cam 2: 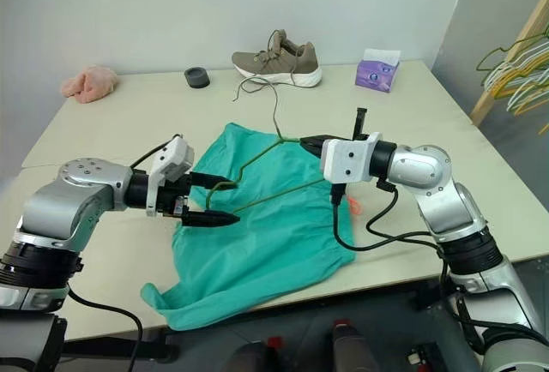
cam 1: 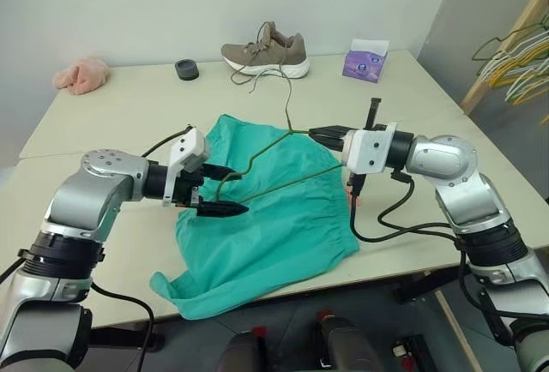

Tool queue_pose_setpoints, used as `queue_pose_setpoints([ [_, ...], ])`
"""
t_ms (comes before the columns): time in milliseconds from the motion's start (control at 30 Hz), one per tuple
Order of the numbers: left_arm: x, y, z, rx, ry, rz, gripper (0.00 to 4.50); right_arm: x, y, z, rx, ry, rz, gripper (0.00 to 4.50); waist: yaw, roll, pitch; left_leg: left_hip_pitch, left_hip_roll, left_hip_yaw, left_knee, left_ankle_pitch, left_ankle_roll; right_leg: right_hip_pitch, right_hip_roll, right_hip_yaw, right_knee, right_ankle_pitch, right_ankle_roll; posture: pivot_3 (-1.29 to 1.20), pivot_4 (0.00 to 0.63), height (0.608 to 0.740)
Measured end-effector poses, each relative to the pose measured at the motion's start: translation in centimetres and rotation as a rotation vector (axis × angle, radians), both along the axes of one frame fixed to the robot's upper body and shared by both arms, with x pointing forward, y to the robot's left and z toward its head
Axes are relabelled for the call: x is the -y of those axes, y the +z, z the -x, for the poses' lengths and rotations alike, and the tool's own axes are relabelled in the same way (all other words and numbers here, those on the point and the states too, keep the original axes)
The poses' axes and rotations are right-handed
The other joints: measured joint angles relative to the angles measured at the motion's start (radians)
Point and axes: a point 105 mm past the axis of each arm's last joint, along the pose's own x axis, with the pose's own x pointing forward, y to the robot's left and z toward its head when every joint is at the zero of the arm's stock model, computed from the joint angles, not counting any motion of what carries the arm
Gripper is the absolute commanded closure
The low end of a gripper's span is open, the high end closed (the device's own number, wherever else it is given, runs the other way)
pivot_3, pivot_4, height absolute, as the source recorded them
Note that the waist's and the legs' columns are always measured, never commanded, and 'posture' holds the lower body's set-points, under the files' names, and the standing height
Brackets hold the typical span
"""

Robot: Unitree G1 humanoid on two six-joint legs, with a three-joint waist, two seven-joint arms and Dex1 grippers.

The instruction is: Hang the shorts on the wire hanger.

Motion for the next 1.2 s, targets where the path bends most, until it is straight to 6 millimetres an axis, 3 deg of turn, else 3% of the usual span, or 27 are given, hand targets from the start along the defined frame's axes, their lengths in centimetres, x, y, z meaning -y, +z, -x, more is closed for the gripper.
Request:
queue_pose_setpoints([
  [433, 1.0, -0.2, 0.2, -0.004, -0.012, 0.012, 4.39, -0.5, 0.7, 0.5, -0.006, 0.020, -0.023, 4.50, 0.000, 0.000, 0.000, 0.000, 0.000, 0.000, 0.000, 0.000, 0.000, 0.000, 0.000, 0.000, 0.000, 0.000, 0.000, -0.15, 0.118, 0.740],
  [533, 0.8, -0.6, 0.3, -0.026, -0.003, 0.011, 4.47, -0.4, 0.1, 0.9, -0.030, 0.040, -0.014, 4.50, 0.000, 0.000, 0.000, 0.000, 0.000, 0.000, 0.000, 0.000, 0.000, 0.000, 0.000, 0.000, 0.000, 0.000, 0.000, -0.15, 0.118, 0.740],
  [633, 0.8, -0.8, 0.4, -0.035, 0.000, 0.008, 4.50, -0.3, -0.4, 1.1, -0.053, 0.051, -0.013, 3.75, 0.000, 0.000, 0.000, 0.000, 0.000, 0.000, 0.000, 0.000, 0.000, 0.000, 0.000, 0.000, 0.000, 0.000, 0.000, -0.14, 0.118, 0.740],
  [833, 0.7, -0.8, -0.1, 0.002, 0.038, -0.013, 4.50, -0.3, -0.6, 1.7, -0.081, 0.074, -0.011, 1.67, 0.001, 0.000, 0.000, 0.000, 0.000, 0.000, 0.000, 0.000, 0.000, 0.000, 0.000, 0.000, 0.000, 0.000, 0.000, -0.14, 0.115, 0.740],
  [1000, 0.1, -0.8, -0.8, 0.094, 0.073, -0.068, 4.50, 2.6, -0.8, 1.2, -0.240, -0.035, -0.020, 0.03, 0.006, 0.000, 0.000, 0.000, 0.000, 0.000, 0.001, 0.000, 0.000, 0.000, -0.001, 0.000, 0.000, 0.000, 0.000, -0.15, 0.115, 0.740],
  [1133, -0.7, -0.9, -0.9, 0.174, 0.058, -0.156, 4.50, 5.5, -0.4, 0.9, -0.433, -0.158, -0.054, 0.03, 0.004, 0.000, 0.000, 0.000, 0.000, -0.001, 0.000, 0.000, 0.000, 0.000, -0.001, -0.001, 0.000, 0.000, 0.000, -0.16, 0.115, 0.740],
  [1200, -0.9, -0.7, -0.8, 0.202, 0.044, -0.178, 4.50, 5.9, -0.9, 1.0, -0.522, -0.188, -0.057, 0.03, 0.003, 0.000, 0.000, 0.000, 0.000, -0.001, 0.000, 0.000, 0.000, 0.000, -0.001, -0.001, 0.000, 0.000, 0.000, -0.16, 0.115, 0.740],
])
